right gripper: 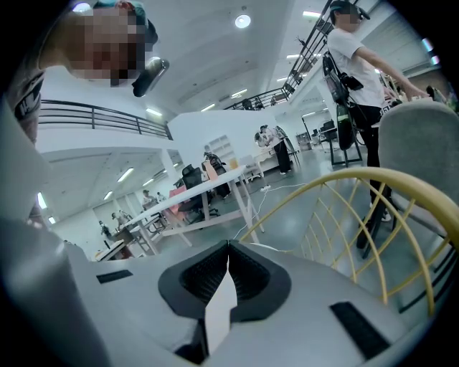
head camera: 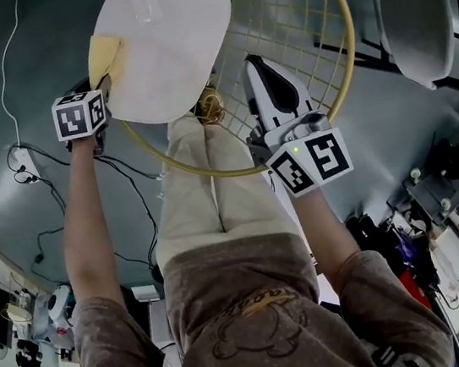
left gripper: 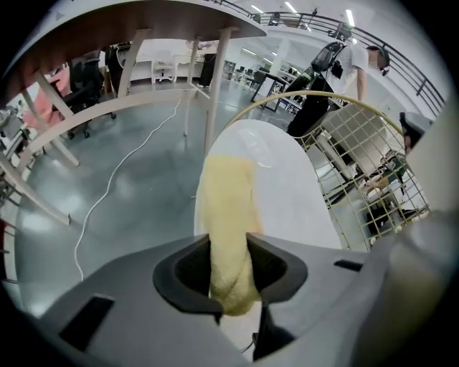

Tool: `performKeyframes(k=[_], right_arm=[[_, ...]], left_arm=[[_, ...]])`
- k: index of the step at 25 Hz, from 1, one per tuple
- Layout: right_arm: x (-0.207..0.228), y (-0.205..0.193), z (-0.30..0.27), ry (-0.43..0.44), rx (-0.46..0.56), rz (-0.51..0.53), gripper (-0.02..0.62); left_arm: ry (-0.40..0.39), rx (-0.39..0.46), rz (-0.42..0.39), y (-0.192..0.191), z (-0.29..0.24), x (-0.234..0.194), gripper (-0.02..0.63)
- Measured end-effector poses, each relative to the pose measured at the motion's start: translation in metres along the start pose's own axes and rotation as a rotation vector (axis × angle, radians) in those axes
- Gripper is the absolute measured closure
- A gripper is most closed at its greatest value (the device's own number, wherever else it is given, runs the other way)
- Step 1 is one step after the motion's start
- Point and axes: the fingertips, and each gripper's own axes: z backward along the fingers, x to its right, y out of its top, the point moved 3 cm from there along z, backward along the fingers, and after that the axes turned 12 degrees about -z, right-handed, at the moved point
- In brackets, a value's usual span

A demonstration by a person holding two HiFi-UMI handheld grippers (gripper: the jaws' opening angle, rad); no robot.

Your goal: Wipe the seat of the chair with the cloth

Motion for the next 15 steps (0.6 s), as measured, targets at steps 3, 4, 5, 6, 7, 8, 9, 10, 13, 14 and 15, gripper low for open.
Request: performKeyframes(k=[3,4,5,6,7,8,9,10,13,14,15], right_arm=[[0.0,-0.001,0.001,0.002,-0.003,-0.001,0.568],[0.0,-0.002,0.002,0.003,-0.005,-0.002,0.568],[-0.001,-0.003,0.002,0.005,-0.005,-0.003,0.568],[-0.001,-0.003,0.002,0.008,-0.004,-0.003,0.568],[-0.001,-0.003,0.002,0.01,-0.003,-0.003,0.568],[-0.002,-0.003,0.002,0.011,-0.002,-0.003,0.568],[-0.002,-0.003,0.002,0.013,0.0,-0.003,0.568],[-0.002,-0.002,0.002,0.014,0.001,-0.003,0.568],[-0.007,0.002,0.006,0.021,0.005,-0.001,0.568],[-0.008,0.003,0.007,0.024,0.006,0.001,0.568],[-0.01,0.005,0.008,0.026,0.008,0.003,0.568]], left_arm=[[0.047,0.001,0.024,-0.002,0.009,-0.015,0.494],[0.062,0.004,0.031,-0.002,0.012,-0.019,0.494],[0.075,0.009,0.035,-0.002,0.017,-0.022,0.494],[0.082,0.018,0.04,-0.001,0.021,-0.025,0.494],[0.085,0.028,0.046,-0.001,0.026,-0.026,0.494],[0.083,0.04,0.054,0.0,0.03,-0.026,0.494],[0.08,0.052,0.063,0.0,0.033,-0.024,0.494],[0.077,0.061,0.071,-0.001,0.037,-0.022,0.494],[0.065,0.086,0.093,-0.002,0.05,-0.009,0.494],[0.051,0.098,0.097,0.0,0.054,-0.002,0.494],[0.03,0.113,0.096,0.002,0.057,0.008,0.494]])
